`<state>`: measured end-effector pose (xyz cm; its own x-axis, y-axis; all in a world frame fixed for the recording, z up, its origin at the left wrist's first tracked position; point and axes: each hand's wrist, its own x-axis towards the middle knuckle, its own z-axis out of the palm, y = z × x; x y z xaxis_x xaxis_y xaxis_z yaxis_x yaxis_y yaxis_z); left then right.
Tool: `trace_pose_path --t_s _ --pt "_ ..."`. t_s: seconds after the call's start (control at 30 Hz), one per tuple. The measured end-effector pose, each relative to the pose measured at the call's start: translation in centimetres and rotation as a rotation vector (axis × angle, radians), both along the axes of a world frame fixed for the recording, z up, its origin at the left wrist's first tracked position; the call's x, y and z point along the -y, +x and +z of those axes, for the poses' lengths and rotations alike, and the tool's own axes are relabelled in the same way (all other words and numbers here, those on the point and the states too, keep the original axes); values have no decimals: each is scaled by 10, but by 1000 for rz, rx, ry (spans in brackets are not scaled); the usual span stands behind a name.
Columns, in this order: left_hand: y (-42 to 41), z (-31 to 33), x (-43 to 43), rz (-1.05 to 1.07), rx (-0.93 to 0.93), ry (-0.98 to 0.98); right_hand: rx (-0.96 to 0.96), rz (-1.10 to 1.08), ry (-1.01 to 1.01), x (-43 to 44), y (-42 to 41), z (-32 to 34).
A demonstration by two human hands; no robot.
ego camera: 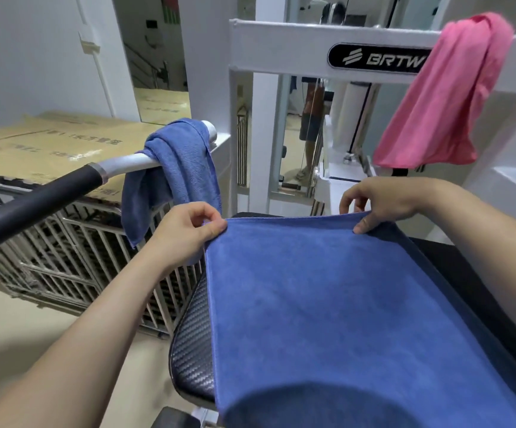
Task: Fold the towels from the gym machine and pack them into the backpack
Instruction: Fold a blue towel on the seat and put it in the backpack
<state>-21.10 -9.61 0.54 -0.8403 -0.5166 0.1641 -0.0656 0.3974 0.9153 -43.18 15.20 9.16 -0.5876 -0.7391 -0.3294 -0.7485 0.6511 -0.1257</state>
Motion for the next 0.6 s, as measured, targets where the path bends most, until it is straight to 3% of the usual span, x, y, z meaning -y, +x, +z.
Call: trace_pose_path --t_s 0.27,0.4,0.6 --pt "-7 4 7 53 45 -144 -70 -94 25 3 -22 0" --pt "-4 11 10 -63 139 -100 -113 -138 -151 -1 -22 -7" --pt "-23 25 4 323 -63 -431 -468 -284 -625 -6 -4 -9"
